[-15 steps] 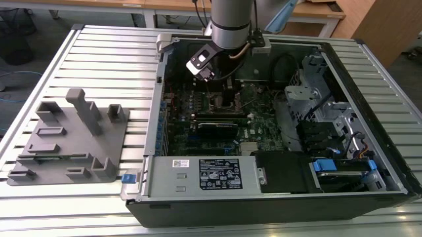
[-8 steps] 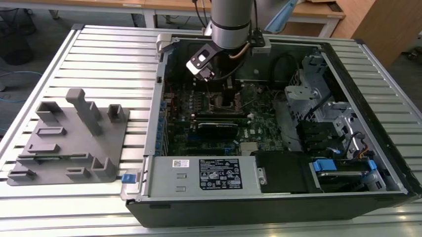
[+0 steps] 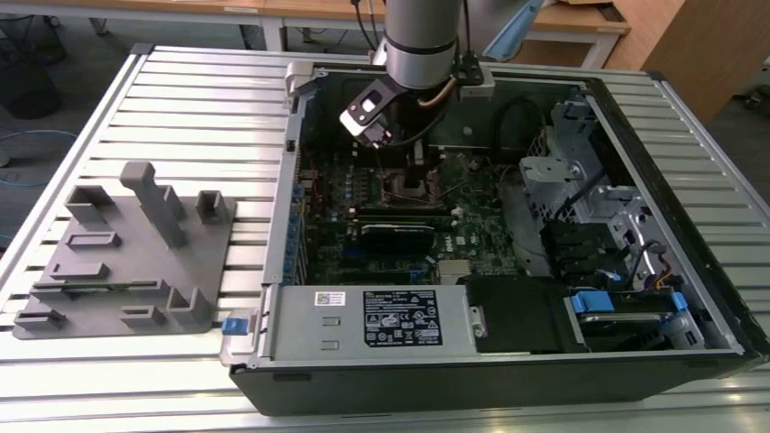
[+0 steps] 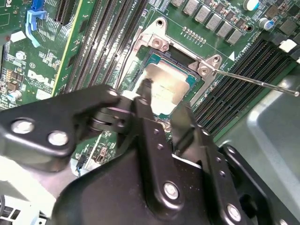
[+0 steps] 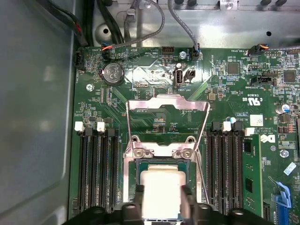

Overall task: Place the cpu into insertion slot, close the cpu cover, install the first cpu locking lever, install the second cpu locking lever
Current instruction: 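Place the cpu into insertion slot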

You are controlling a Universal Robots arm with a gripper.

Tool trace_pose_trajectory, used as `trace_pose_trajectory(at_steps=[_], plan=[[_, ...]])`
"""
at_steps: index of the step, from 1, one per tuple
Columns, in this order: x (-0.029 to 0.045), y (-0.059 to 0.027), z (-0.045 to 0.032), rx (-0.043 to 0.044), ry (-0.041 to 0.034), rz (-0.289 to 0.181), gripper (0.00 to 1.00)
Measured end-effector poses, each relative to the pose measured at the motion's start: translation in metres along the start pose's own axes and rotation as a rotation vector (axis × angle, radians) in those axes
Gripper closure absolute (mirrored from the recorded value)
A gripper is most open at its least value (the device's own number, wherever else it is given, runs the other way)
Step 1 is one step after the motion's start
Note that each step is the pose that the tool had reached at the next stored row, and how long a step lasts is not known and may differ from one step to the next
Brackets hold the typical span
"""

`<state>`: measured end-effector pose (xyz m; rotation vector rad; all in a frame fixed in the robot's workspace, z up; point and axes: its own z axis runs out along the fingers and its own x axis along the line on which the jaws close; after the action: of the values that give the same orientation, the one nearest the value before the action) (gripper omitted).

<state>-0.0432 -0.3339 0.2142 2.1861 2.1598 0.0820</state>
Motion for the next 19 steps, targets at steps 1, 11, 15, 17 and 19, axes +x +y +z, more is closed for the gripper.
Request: trace_pose_trajectory(at_steps=[1,11,15,17,19], plan=[[0.0000,0.0000,-0.0001,0.0000,0.0000,0.000,0.58],[0.0000,0.0001,-0.0009,0.0000,0.0000,0.000,0.89],[0.0000,0.0001,-0.0012,0.0000,0.0000,0.000,0.89],[0.0000,0.0001,-0.0014,0.0000,0.0000,0.000,0.89],[0.0000,0.0001,-0.0015,0.0000,0.0000,0.000,0.89]])
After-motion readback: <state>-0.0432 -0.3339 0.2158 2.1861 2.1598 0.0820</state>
